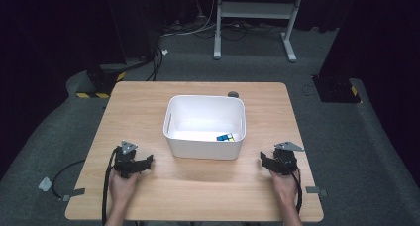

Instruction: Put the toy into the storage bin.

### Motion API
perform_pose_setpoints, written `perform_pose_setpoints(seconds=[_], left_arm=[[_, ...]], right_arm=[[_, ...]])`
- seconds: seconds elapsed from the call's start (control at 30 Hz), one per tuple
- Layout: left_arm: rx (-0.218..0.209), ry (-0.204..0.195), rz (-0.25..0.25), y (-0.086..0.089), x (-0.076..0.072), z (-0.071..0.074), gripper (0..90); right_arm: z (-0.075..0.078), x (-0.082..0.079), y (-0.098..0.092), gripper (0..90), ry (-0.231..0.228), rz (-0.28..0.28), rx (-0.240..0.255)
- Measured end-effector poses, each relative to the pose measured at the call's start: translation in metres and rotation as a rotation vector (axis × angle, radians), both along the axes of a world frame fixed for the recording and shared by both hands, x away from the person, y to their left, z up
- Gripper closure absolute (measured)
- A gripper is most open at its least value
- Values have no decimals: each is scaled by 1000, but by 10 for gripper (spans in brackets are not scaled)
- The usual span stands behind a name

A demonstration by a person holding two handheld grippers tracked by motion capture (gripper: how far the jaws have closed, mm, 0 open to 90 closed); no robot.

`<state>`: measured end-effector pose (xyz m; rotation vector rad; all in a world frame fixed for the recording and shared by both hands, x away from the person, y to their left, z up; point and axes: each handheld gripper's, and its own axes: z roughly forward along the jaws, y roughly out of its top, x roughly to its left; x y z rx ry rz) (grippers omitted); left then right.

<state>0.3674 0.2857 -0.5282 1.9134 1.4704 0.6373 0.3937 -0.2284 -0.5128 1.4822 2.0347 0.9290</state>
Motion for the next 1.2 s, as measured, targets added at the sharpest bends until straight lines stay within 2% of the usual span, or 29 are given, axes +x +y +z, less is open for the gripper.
perform_pose_setpoints(seconds=[0.6,0.9,1.2], left_arm=[[0,0,0,0,0,0,171],[0,0,0,0,0,0,171],[0,0,0,0,0,0,171]], right_arm=[[-7,5,1,348,19,-4,-31],[-8,5,2,345,26,-10,-27],[-9,5,3,337,20,-12,-39]])
